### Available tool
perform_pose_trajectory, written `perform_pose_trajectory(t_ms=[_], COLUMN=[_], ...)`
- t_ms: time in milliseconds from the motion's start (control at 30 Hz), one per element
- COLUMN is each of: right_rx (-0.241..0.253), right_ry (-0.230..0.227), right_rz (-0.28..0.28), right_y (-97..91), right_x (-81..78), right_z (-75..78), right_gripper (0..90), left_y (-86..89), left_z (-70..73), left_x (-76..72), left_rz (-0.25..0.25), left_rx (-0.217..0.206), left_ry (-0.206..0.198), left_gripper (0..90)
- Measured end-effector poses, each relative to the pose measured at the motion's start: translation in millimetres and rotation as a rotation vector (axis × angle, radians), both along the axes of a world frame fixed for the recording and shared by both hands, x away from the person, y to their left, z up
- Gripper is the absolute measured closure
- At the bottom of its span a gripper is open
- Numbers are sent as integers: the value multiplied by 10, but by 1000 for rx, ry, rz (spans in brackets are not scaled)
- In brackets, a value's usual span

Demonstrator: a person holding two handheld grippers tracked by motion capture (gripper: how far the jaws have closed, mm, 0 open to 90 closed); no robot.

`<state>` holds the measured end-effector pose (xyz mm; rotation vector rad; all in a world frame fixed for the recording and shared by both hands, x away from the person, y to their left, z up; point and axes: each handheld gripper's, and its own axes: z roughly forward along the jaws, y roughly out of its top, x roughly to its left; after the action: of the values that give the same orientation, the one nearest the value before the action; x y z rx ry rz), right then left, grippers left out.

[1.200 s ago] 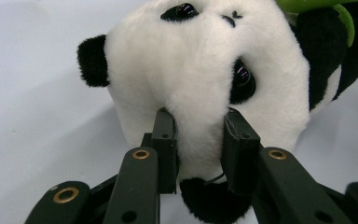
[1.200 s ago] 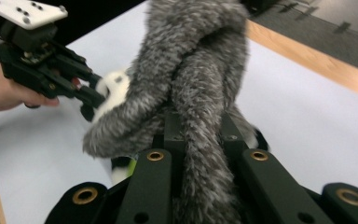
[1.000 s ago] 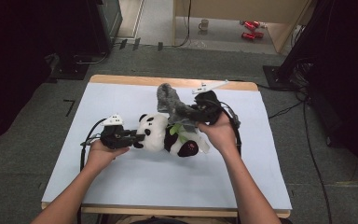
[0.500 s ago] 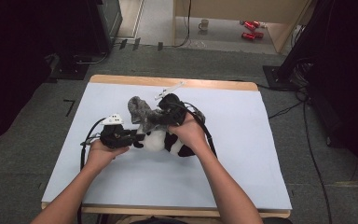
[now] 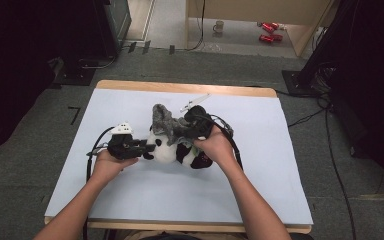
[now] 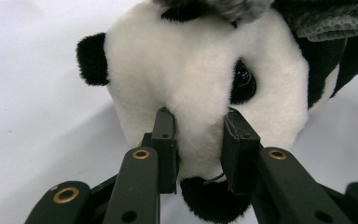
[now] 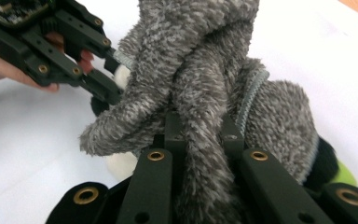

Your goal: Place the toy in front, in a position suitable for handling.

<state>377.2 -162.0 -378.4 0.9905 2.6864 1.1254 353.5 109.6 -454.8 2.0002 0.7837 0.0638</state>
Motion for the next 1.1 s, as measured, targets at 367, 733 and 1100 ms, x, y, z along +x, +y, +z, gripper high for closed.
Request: perform_pose_trajectory(t_ms=[367, 733, 1100], right_rx=[-5, 56, 80], right_ry=[-8, -3, -1], right_rz=[-35, -39, -69], right_y=[-252, -470, -700], right_x=[-51, -143, -217], right_z=[-9, -22, -12], right_gripper=[801, 800, 799], left_y=[1, 3, 5], left_z=[17, 3, -1], left_x=[-15, -10, -11], left_rz=[-8, -15, -15], left_rx=[-11, 7, 13], left_ry=[-5, -11, -13], left_gripper=[700, 701, 701])
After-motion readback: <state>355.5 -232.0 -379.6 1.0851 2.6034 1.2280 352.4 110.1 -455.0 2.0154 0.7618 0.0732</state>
